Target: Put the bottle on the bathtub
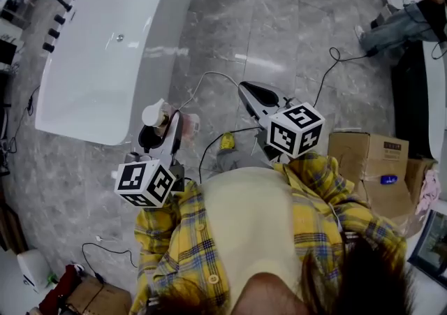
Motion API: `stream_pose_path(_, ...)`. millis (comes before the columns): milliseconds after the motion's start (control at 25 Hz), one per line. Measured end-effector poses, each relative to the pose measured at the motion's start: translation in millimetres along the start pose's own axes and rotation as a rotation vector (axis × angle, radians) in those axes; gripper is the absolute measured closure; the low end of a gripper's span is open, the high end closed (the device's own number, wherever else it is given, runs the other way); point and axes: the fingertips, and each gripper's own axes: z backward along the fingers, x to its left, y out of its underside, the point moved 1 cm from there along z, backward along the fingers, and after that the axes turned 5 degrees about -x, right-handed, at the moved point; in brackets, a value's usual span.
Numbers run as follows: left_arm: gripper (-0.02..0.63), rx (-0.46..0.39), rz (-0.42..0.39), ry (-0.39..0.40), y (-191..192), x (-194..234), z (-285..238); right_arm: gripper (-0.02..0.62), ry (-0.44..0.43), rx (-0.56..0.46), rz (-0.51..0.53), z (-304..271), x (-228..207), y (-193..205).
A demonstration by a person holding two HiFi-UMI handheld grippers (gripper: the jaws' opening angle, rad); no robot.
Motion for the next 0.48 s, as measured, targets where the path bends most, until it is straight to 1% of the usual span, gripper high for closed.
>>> stream_pose_path(320, 0.379, 0.004, -0.029, -0.008, -18.4, 13.0, -49.1, 0.580, -0.001, -0.006, 0.003, -31.8, -29.4, -19.8)
stream_pose_path(480, 0.379, 0.003, -0.016, 0.006, -26.7, 17.3, -66.3, 0.580, 0.007, -0.002, -0.001, -37.0, -37.2, -22.3)
